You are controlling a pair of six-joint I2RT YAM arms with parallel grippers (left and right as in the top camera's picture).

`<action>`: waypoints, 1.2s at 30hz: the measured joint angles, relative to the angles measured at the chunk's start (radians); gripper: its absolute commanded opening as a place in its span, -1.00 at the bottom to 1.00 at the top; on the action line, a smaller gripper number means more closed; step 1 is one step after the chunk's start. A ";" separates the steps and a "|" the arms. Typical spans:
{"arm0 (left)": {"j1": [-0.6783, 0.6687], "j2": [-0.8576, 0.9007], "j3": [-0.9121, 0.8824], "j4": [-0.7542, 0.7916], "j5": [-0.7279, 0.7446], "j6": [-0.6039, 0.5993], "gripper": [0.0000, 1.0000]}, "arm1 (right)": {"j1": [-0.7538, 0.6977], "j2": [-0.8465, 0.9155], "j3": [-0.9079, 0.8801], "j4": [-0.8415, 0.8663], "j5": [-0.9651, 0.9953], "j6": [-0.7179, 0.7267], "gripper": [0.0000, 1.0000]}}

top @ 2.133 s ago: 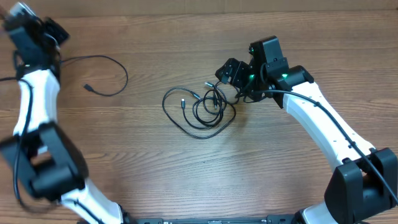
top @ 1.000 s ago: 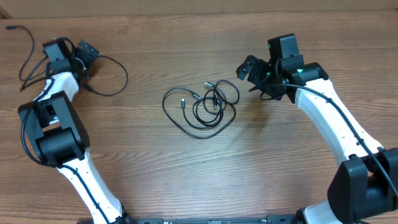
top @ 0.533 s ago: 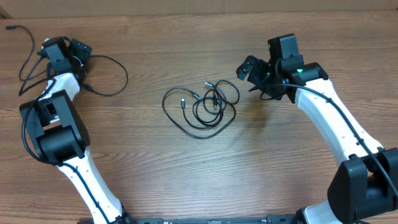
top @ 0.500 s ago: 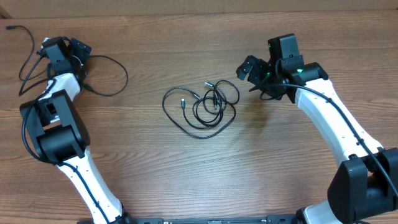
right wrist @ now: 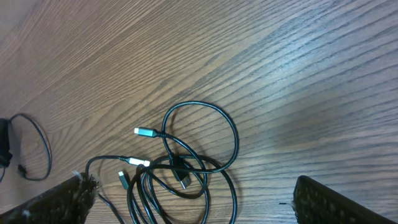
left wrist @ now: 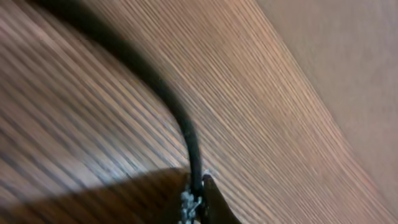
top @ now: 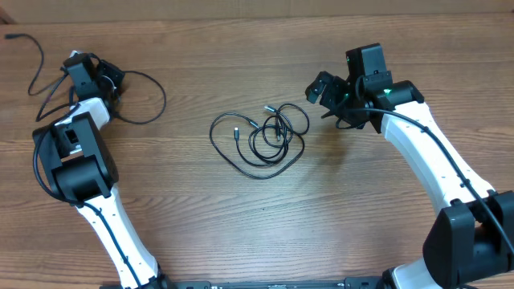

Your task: Untangle cables

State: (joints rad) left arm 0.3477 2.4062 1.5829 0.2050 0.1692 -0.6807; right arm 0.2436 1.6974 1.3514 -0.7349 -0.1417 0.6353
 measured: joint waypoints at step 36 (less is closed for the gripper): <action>-0.053 -0.558 0.158 0.102 0.555 0.242 -0.91 | 0.000 0.000 0.000 0.000 0.000 0.000 1.00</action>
State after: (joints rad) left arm 0.2947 1.8477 1.7405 0.3069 0.7246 -0.4385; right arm 0.2436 1.6974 1.3514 -0.7345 -0.1413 0.6357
